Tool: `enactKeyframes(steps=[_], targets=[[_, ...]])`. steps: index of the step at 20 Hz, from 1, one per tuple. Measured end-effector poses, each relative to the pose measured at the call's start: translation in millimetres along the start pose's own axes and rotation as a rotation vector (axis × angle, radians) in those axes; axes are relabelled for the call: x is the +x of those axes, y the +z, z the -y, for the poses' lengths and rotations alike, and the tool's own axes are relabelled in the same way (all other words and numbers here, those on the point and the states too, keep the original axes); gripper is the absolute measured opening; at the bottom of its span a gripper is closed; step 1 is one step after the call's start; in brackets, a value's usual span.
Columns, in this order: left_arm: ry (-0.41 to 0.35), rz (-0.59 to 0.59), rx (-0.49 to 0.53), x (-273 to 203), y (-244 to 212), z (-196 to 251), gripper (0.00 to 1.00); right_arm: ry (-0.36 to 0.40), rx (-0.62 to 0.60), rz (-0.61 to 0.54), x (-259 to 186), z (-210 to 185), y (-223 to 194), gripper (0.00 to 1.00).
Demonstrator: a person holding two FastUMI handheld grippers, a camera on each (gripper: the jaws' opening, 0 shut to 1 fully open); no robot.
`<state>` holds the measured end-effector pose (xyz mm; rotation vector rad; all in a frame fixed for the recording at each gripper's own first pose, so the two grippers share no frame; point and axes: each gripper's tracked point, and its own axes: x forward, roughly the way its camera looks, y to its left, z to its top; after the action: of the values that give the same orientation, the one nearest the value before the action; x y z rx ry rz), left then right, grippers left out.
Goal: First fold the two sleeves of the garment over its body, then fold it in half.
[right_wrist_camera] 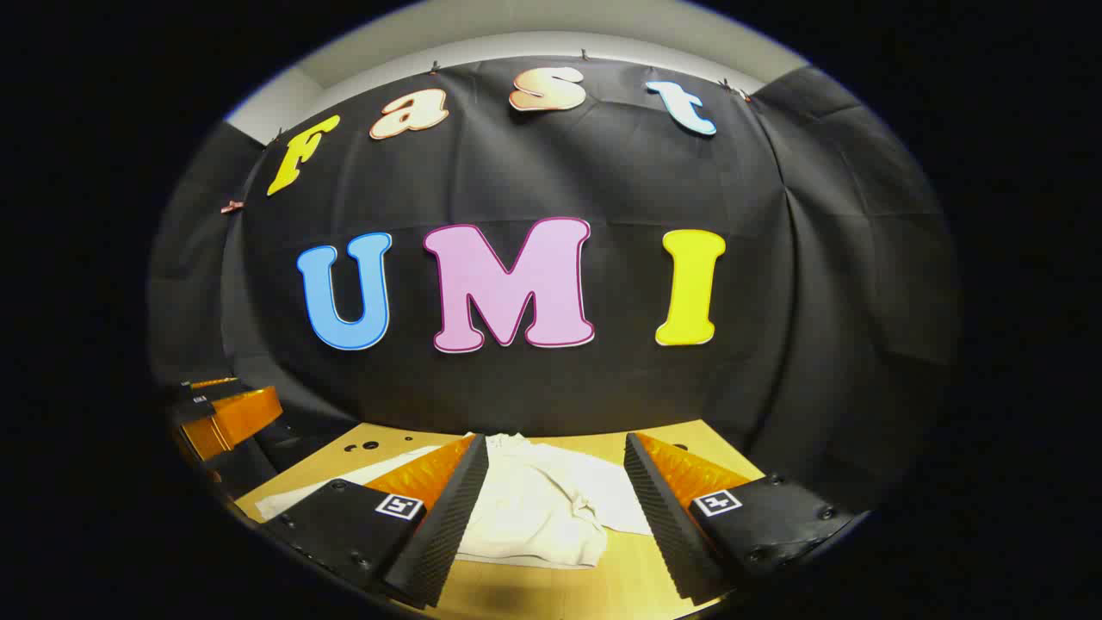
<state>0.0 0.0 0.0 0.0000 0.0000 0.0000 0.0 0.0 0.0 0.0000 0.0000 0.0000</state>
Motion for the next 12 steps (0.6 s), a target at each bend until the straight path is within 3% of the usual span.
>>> enactKeyframes(steps=[12], targets=[[0.008,-0.005,0.016,-0.4,-1.5,-1.9,0.96,0.03,-0.045,-0.003,10.1,-6.0,-5.2,0.98]])
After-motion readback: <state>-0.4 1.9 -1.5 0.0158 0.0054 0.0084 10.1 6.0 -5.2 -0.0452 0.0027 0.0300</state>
